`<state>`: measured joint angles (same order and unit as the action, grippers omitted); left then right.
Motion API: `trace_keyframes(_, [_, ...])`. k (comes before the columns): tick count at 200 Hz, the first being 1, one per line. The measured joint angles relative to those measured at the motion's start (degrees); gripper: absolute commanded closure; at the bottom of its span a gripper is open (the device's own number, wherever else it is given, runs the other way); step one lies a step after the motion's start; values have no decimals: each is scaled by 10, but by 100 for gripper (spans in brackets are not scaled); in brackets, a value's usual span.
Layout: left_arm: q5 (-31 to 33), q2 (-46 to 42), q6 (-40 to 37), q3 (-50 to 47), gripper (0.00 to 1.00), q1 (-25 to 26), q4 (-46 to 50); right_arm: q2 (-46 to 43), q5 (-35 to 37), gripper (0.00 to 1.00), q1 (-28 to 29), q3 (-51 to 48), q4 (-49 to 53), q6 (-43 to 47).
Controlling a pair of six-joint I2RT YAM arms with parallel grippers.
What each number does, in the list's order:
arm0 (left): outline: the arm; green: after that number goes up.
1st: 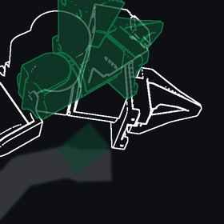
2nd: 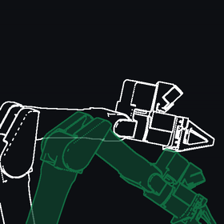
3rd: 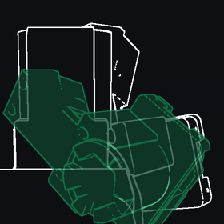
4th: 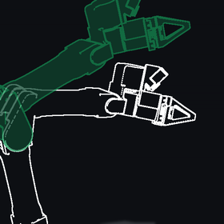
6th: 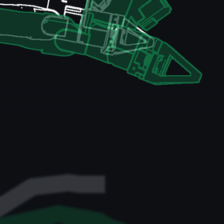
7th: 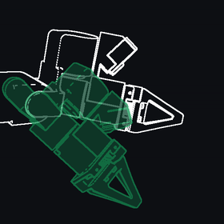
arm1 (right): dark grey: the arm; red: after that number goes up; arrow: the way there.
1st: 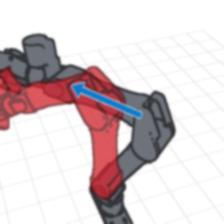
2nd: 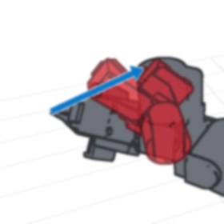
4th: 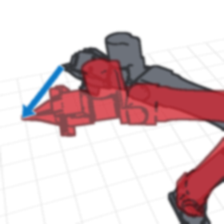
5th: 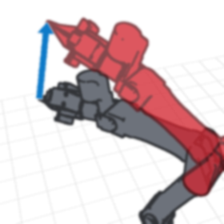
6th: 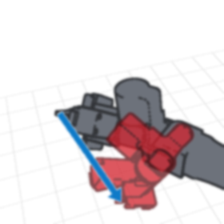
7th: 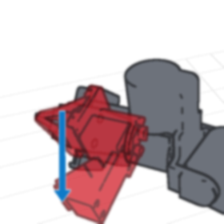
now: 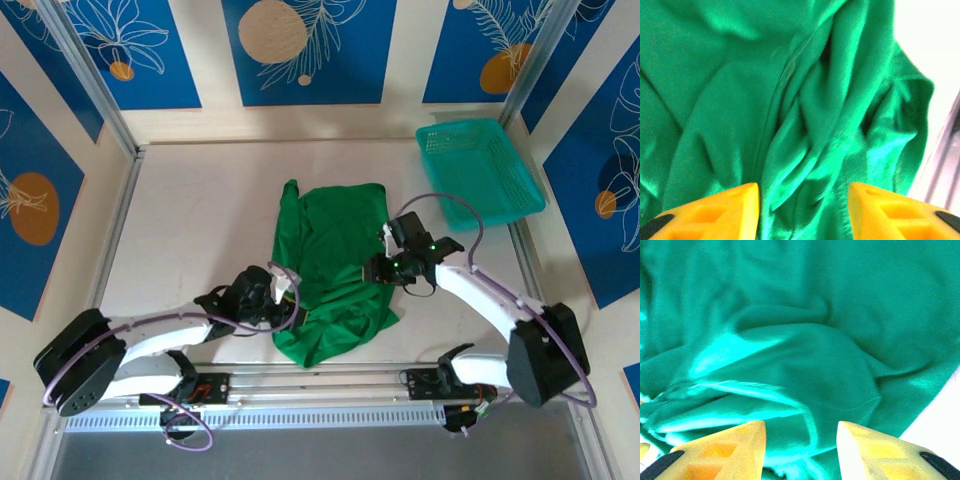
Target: Fold the inside-out t-shirt
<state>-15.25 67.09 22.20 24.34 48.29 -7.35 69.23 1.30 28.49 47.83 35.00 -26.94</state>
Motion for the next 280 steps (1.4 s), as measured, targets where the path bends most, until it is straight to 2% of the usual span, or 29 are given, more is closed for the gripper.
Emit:
trace_keyframes(30, [3,7,4,57,49,0,9,10,-16,55,30,31,-15,0])
trace_keyframes(55, [0,98,4,116,56,0,5,100,-12,55,56,39,-32,-1])
trace_keyframes(64, [-2,131,6,125,63,0,-5,127,0,56,62,38,-37,-1])
trace_keyframes(69, [-4,148,6,128,69,0,-12,137,5,67,66,36,-39,0])
trace_keyframes(72, [-5,158,11,129,73,0,-14,141,11,86,67,35,-42,2])
trace_keyframes(75, [-5,165,5,129,78,0,-17,144,16,94,68,33,-44,-1])
trace_keyframes(93, [-10,209,3,135,100,1,-12,152,34,100,61,27,-50,9])
trace_keyframes(110, [-15,220,-7,142,100,1,-2,151,37,100,51,28,-50,19])
trace_keyframes(129, [-17,191,-18,146,100,2,13,131,25,100,45,33,-38,29])
trace_keyframes(154, [-17,88,-15,145,100,2,30,61,-16,100,33,48,-19,33])
trace_keyframes(183, [-17,-31,-11,99,100,2,-37,-17,-66,100,-3,44,-38,27])
trace_keyframes(192, [-17,-43,-10,76,94,2,-57,-19,-77,99,-13,36,-51,25])
trace_keyframes(199, [-17,-43,-6,57,84,2,-77,-13,-82,83,-17,30,-58,24])
trace_keyframes(206, [-18,-37,-3,36,66,2,-96,0,-85,70,-17,22,-66,24])
trace_keyframes(218, [-21,-17,9,1,53,3,-126,24,-90,61,1,6,-79,36])
trace_keyframes(246, [-29,38,21,-27,45,3,-128,59,-93,58,59,-6,-70,73])
trace_keyframes(280, [-41,48,33,-21,43,3,-122,67,-88,58,74,9,-46,116])
